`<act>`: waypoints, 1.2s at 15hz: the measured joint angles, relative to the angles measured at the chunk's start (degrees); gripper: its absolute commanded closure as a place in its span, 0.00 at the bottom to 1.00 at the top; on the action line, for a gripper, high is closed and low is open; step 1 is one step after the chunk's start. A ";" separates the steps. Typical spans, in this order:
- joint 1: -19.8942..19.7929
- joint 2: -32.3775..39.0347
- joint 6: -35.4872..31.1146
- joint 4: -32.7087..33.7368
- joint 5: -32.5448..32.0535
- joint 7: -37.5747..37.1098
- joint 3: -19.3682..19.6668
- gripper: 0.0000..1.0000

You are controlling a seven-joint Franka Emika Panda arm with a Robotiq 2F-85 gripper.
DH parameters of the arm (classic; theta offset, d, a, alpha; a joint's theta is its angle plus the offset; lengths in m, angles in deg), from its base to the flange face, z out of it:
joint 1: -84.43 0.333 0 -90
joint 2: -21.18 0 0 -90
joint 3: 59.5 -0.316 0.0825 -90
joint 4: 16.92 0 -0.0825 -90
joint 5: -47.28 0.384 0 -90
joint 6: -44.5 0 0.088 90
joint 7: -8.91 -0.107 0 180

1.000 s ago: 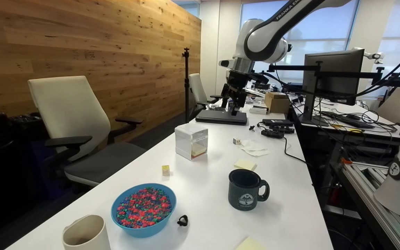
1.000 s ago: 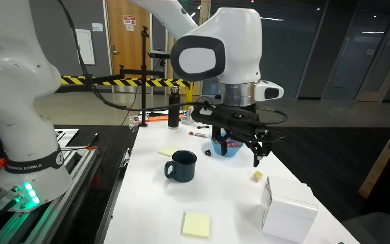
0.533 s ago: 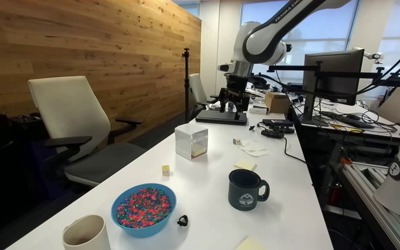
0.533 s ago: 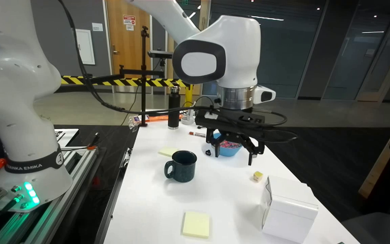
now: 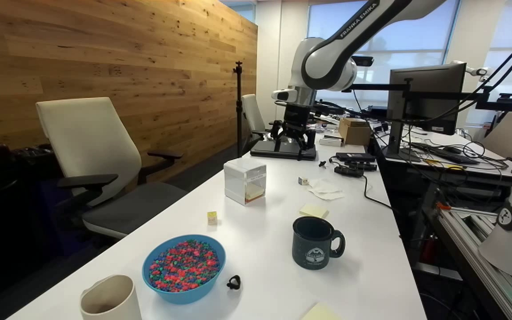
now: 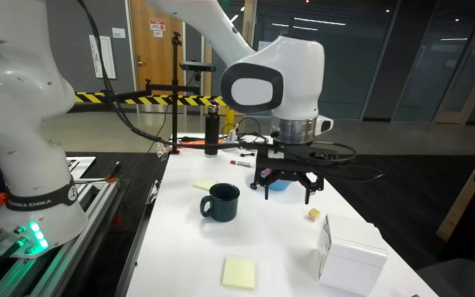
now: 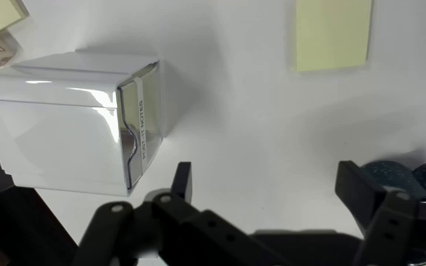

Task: Open the white box then close it.

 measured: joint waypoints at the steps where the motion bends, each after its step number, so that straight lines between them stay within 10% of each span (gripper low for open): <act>1: -0.36 0.83 0.00 0.56 0.16 1.16 -0.40 0.00; 18: -4.36 10.10 0.00 9.37 0.26 6.27 -4.97 0.00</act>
